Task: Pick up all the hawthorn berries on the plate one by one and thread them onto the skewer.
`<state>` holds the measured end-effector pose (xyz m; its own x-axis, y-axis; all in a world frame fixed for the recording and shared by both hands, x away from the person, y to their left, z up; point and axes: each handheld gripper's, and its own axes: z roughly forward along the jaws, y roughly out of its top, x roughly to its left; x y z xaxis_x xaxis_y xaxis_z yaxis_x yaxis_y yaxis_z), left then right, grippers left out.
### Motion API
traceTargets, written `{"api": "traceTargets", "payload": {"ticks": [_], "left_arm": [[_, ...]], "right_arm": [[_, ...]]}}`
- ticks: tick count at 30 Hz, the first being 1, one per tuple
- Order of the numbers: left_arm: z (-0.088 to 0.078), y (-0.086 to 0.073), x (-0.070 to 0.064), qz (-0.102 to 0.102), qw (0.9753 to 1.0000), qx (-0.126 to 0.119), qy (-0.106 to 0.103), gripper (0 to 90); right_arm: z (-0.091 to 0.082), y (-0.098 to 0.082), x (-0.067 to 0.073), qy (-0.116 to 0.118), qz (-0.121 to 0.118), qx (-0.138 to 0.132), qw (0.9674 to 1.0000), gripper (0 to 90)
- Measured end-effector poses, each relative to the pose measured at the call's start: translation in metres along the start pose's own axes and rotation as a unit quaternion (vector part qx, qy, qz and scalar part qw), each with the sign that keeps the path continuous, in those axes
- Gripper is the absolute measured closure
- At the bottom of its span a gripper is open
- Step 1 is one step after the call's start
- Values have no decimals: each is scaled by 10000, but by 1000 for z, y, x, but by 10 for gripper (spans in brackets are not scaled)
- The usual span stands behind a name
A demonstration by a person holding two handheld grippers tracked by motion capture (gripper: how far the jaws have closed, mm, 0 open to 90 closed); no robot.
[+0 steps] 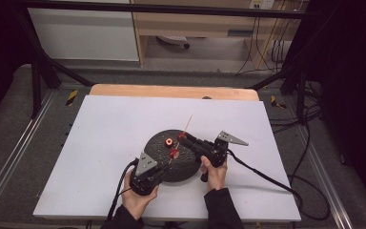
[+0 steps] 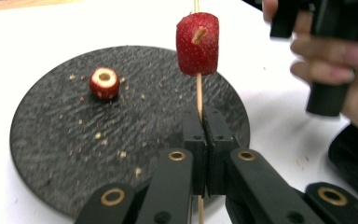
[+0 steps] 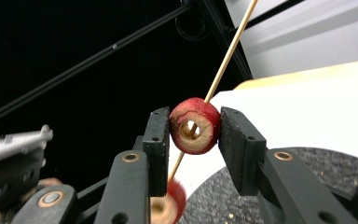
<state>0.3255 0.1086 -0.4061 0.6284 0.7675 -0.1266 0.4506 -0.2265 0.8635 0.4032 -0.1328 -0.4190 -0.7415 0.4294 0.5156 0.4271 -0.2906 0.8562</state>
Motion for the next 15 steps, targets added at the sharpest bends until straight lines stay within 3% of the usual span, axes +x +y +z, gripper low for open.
{"api": "traceTargets", "payload": {"ticks": [4, 8, 15], "left_arm": [[5, 6, 0, 24, 10000, -26, 51, 887], [5, 5, 4, 21, 10000, 17, -60, 887], [-11, -8, 23, 146, 9998, 115, -26, 887]], "right_arm": [[0, -4, 1, -10, 29, 92, 10000, 646], [0, -5, 1, -44, 44, 141, 9999, 637], [-2, 1, 1, -350, -51, 153, 9993, 411]]}}
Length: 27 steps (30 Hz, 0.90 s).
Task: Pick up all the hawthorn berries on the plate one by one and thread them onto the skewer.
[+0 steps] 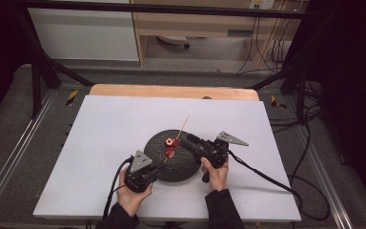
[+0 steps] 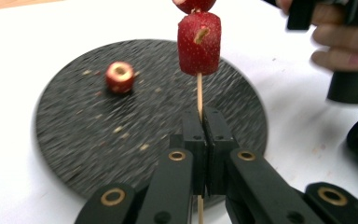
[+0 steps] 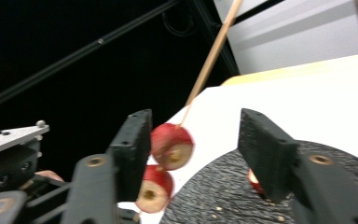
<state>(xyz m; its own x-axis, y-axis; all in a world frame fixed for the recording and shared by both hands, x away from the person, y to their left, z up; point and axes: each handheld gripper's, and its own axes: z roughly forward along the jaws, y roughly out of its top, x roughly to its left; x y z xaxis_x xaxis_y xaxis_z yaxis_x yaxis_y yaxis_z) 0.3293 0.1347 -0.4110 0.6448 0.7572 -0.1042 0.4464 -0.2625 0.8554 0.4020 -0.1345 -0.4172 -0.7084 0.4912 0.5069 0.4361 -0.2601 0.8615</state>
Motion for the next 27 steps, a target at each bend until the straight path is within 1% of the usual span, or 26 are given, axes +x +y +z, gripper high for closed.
{"api": "traceTargets", "payload": {"ticks": [1, 3, 4, 5, 6, 7, 9, 10, 11, 12, 13, 14, 15, 16, 17, 19, 20, 21, 22, 23, 25, 27], "left_arm": [[-4, -2, 4, 1, 10000, 15, 25, 887], [-12, -6, 12, 45, 9999, 75, 62, 886], [-16, -7, 15, 43, 9999, 88, 85, 886], [-20, -9, 19, 49, 9999, 103, 96, 886], [-24, -11, 23, 105, 9998, 140, 129, 886], [-28, -13, 26, 133, 9996, 170, 168, 886], [-34, -16, 34, 112, 9995, 226, 178, 885], [-37, -18, 39, 116, 9994, 267, 191, 885], [-40, -20, 42, 102, 9993, 283, 220, 885], [-43, -21, 46, 124, 9991, 348, 227, 885], [-46, -23, 50, 114, 9989, 402, 223, 885], [-48, -26, 54, 110, 9987, 442, 207, 884], [-50, -27, 57, 95, 9987, 459, 205, 884], [-52, -29, 60, 98, 9986, 474, 220, 884], [-53, -30, 63, 126, 9982, 533, 241, 884], [-54, -32, 66, 154, 9977, 611, 235, 884], [-54, -33, 67, 196, 9974, 638, 260, 884], [-53, -34, 68, 209, 9972, 666, 278, 883], [-53, -34, 68, 214, 9971, 686, 262, 883], [-52, -35, 69, 220, 9969, 693, 286, 883], [-52, -35, 70, 212, 9968, 699, 312, 883], [-52, -36, 72, 183, 9968, 702, 335, 883]], "right_arm": [[0, 1, -1, -70, -61, 32, 10000, 381], [0, 4, -3, -202, -103, 143, 9996, 335], [0, 6, -3, -283, -107, 246, 9992, 317], [1, 7, -4, -389, -169, 399, 9983, 288], [2, 9, -5, -503, -284, 557, 9968, 262], [4, 10, -6, -606, -345, 725, 9949, 240], [9, 12, -7, -775, -439, 1068, 9903, 194], [13, 13, -8, -827, -531, 1216, 9877, 178], [16, 14, -8, -879, -573, 1360, 9851, 166], [19, 15, -8, -915, -617, 1498, 9825, 153], [23, 16, -8, -922, -695, 1658, 9794, 142], [27, 17, -8, -957, -744, 1827, 9757, 133], [31, 19, -7, -1005, -832, 1998, 9711, 125], [36, 20, -6, -1049, -904, 2181, 9660, 119], [41, 22, -5, -1075, -1009, 2368, 9603, 117], [50, 25, -3, -1127, -1173, 2676, 9497, 118], [56, 27, -2, -1136, -1220, 2816, 9449, 125], [61, 28, -1, -1154, -1277, 2948, 9399, 137], [66, 30, -1, -1197, -1347, 3074, 9344, 151], [71, 31, -1, -1261, -1377, 3180, 9295, 170], [81, 33, -2, -1342, -1423, 3350, 9217, 211], [90, 32, -4, -1429, -1516, 3510, 9129, 248]]}}
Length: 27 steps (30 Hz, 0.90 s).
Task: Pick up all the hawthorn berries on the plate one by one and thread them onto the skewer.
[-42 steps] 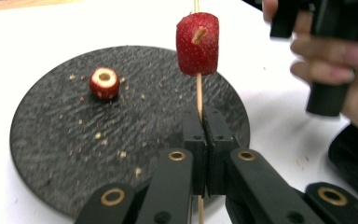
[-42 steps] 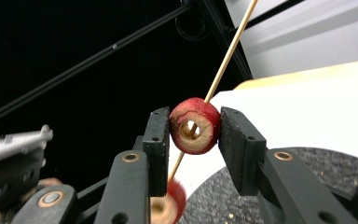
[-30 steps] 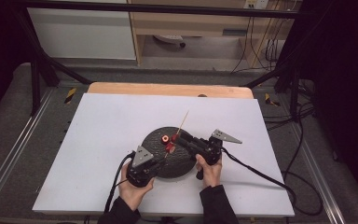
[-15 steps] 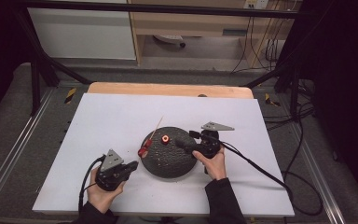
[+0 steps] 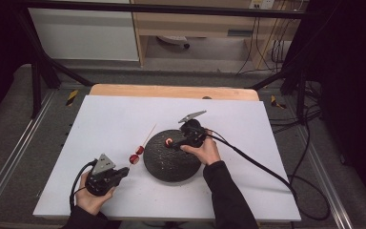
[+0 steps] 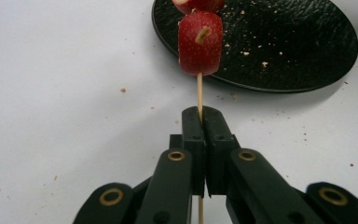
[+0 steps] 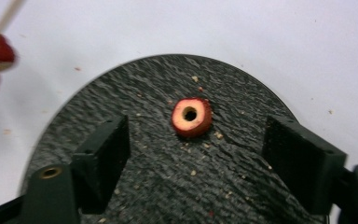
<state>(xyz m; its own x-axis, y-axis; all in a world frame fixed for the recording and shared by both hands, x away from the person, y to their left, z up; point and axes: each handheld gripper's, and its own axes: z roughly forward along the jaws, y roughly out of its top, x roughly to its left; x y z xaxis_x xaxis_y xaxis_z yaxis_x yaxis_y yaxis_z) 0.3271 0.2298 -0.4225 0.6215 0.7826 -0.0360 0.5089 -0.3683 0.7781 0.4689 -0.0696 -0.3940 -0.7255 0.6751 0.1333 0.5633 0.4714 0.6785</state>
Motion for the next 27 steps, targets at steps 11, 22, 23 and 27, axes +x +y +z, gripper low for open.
{"api": "traceTargets", "payload": {"ticks": [11, 22, 23, 27], "left_arm": [[3, -2, 0, -9, 10000, 85, -7, 881], [3, -1, 0, -4, 10000, 80, -21, 882], [3, -1, 0, 4, 10000, 84, -22, 881], [3, -1, 0, 3, 10000, 66, -26, 881]], "right_arm": [[43, 20, 8, -224, -46, 806, 9965, 425], [56, 20, 5, -231, -42, 1006, 9947, 596], [56, 20, 5, -220, -42, 992, 9948, 603], [55, 20, 5, -183, 1, 989, 9949, 611]]}}
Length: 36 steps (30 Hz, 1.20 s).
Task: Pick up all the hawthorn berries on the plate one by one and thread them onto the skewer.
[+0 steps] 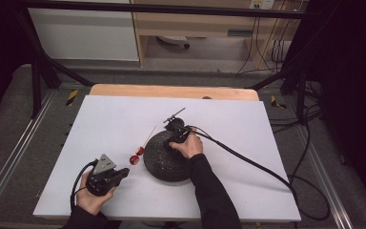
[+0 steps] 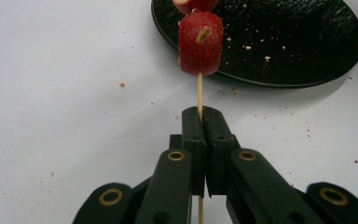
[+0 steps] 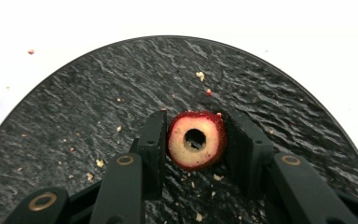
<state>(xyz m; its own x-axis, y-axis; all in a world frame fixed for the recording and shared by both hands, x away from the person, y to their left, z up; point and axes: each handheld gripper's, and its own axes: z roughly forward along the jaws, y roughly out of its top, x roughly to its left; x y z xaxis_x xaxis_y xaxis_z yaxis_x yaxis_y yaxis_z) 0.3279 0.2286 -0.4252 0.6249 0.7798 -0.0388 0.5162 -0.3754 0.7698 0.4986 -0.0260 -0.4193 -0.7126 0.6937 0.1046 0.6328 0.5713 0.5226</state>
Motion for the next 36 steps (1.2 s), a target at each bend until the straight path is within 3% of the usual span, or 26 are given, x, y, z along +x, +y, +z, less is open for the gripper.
{"api": "traceTargets", "payload": {"ticks": [5, 10, 13, 17, 21, 24, 30, 32, 36], "left_arm": [[-1, 0, -2, 21, 10000, -28, -4, 882], [-1, 1, -4, 47, 10000, -51, -15, 881], [0, 1, -7, 63, 10000, -54, -38, 882], [1, 1, -11, 72, 9999, -55, -115, 882], [1, 1, -15, 34, 9997, -96, -234, 883], [3, 1, -19, -1, 9994, -95, -331, 883], [5, 3, -27, -61, 9987, -130, -483, 883], [6, 3, -29, -85, 9985, -153, -527, 883], [7, 5, -36, -106, 9978, -185, -623, 884]], "right_arm": [[-13, 0, 3, 56, 47, -195, 9998, 614], [-39, -6, 4, 279, 219, -656, 9972, 615], [-54, -16, 2, 411, 336, -945, 9941, 615], [-70, -35, -1, 638, 552, -1384, 9868, 616], [-81, -57, -3, 907, 801, -1980, 9727, 616], [-87, -71, -6, 1052, 1032, -2402, 9595, 616], [-90, -94, -13, 1343, 1505, -3265, 9234, 616], [-89, -100, -14, 1398, 1608, -3461, 9137, 616], [-87, -108, -17, 1418, 1713, -3751, 8999, 617]]}}
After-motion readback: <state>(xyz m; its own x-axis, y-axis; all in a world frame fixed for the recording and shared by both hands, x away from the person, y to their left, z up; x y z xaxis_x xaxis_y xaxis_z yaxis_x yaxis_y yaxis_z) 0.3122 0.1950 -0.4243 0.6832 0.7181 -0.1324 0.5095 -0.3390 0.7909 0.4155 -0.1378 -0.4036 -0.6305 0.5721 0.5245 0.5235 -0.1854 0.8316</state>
